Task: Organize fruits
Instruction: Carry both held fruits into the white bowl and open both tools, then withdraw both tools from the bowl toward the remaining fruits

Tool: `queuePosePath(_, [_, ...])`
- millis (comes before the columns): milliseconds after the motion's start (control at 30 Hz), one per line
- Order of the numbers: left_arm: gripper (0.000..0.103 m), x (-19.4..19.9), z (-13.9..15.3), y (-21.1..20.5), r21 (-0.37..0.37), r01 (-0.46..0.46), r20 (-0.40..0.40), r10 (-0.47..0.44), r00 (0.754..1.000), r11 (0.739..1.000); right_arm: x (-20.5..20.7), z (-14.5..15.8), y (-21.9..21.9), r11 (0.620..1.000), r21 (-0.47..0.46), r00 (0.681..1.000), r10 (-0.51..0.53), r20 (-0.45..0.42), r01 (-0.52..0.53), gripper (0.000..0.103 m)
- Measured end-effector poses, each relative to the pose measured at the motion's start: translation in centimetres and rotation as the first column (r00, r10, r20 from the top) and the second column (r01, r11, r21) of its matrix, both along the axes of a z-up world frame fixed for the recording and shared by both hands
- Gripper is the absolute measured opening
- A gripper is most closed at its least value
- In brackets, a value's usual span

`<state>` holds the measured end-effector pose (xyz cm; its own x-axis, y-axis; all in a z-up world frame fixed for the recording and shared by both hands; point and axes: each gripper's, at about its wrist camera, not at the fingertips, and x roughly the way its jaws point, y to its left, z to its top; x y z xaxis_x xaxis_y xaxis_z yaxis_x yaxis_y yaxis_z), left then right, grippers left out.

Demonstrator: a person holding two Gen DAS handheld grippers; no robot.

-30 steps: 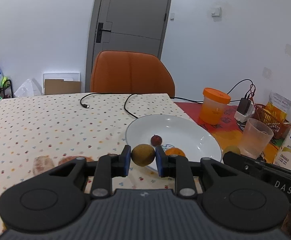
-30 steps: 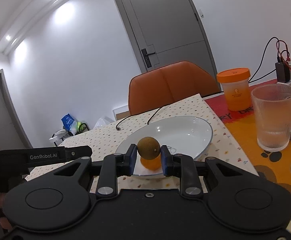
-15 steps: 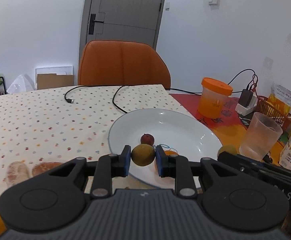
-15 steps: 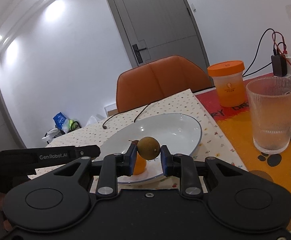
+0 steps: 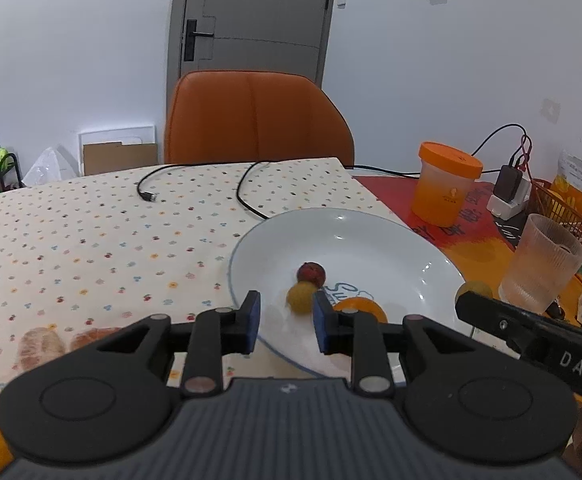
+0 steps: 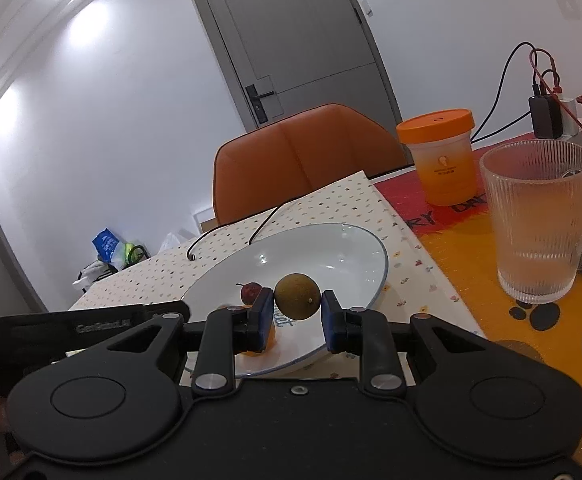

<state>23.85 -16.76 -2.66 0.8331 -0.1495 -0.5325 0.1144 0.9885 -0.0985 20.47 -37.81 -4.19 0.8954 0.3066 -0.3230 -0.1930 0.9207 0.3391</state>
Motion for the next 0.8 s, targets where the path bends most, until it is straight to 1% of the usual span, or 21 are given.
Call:
queuePosePath(67, [0.029, -0.4, 0.2, 0.4, 0.004, -0.005, 0.003, 0.005, 1.0, 1.0, -0.1, 0.1, 0.1, 1.0, 0.001, 1.0, 0.002, 0.004, -0.002, 0.025])
queuePosePath(133, [0.029, -0.8, 0.5, 0.9, 0.008, -0.012, 0.002, 0.012, 1.0, 1.0, -0.1, 0.2, 0.3, 1.0, -0.006, 1.0, 0.0, 0.011, 0.0, 0.03])
queuePosePath(167, [0.03, -1.0, 0.6, 1.2, 0.007, -0.017, 0.002, 0.017, 1.0, 1.0, -0.2, 0.3, 0.4, 1.0, -0.01, 1.0, -0.004, 0.015, 0.004, 0.03])
queuePosePath(200, [0.034, -1.2, 0.7, 1.4, 0.007, -0.022, 0.003, 0.022, 1.0, 1.0, -0.4, 0.4, 0.5, 1.0, -0.011, 1.0, -0.005, 0.019, 0.005, 0.03])
queuePosePath(233, [0.042, -1.5, 0.9, 1.7, 0.01, -0.033, 0.004, 0.033, 0.999, 0.999, -0.5, 0.5, 0.6, 1.0, -0.009, 1.0, -0.004, 0.021, 0.005, 0.03])
queuePosePath(267, [0.048, -1.8, 1.1, 2.0, 0.016, -0.049, 0.009, 0.049, 0.999, 0.999, -0.6, 0.6, 0.6, 1.0, -0.005, 1.0, -0.001, 0.021, 0.001, 0.03])
queuePosePath(300, [0.059, -2.1, 1.3, 2.2, 0.022, -0.064, 0.016, 0.063, 0.998, 0.998, -0.8, 0.7, 0.7, 1.0, -0.003, 1.0, 0.002, 0.021, -0.002, 0.031])
queuePosePath(333, [0.067, -2.4, 1.5, 2.5, 0.026, -0.075, 0.027, 0.074, 0.997, 0.997, -0.8, 0.8, 0.7, 1.0, -0.003, 1.0, 0.004, 0.021, -0.004, 0.033])
queuePosePath(367, [0.071, -2.7, 1.8, 2.8, 0.028, -0.086, 0.04, 0.085, 0.996, 0.996, -1.0, 0.9, 0.8, 1.0, -0.002, 1.0, 0.005, 0.021, -0.005, 0.035])
queuePosePath(433, [0.085, -3.4, 2.3, 3.5, 0.024, -0.102, 0.061, 0.101, 0.993, 0.994, -1.4, 1.0, 1.1, 1.0, 0.002, 1.0, 0.009, 0.025, -0.009, 0.044])
queuePosePath(567, [0.089, -4.6, 3.1, 4.9, 0.013, -0.122, 0.081, 0.121, 0.989, 0.992, -2.2, 1.4, 1.9, 1.0, -0.005, 0.999, 0.025, 0.038, -0.025, 0.054])
queuePosePath(633, [0.092, -5.2, 3.4, 5.6, 0.0, -0.133, 0.089, 0.132, 0.987, 0.991, -2.7, 1.6, 2.3, 1.0, -0.005, 0.999, 0.029, 0.042, -0.029, 0.064])
queuePosePath(667, [0.093, -5.5, 3.6, 6.0, -0.007, -0.136, 0.088, 0.136, 0.987, 0.991, -2.9, 1.6, 2.5, 1.0, -0.004, 0.998, 0.031, 0.048, -0.031, 0.067])
queuePosePath(733, [0.093, -6.1, 3.9, 6.8, -0.018, -0.143, 0.087, 0.145, 0.986, 0.989, -3.5, 1.7, 2.8, 0.999, -0.003, 0.998, 0.038, 0.059, -0.038, 0.078])
queuePosePath(800, [0.093, -6.7, 4.1, 7.4, -0.022, -0.152, 0.088, 0.153, 0.984, 0.988, -4.0, 1.8, 3.2, 0.999, -0.003, 0.997, 0.045, 0.062, -0.045, 0.082])
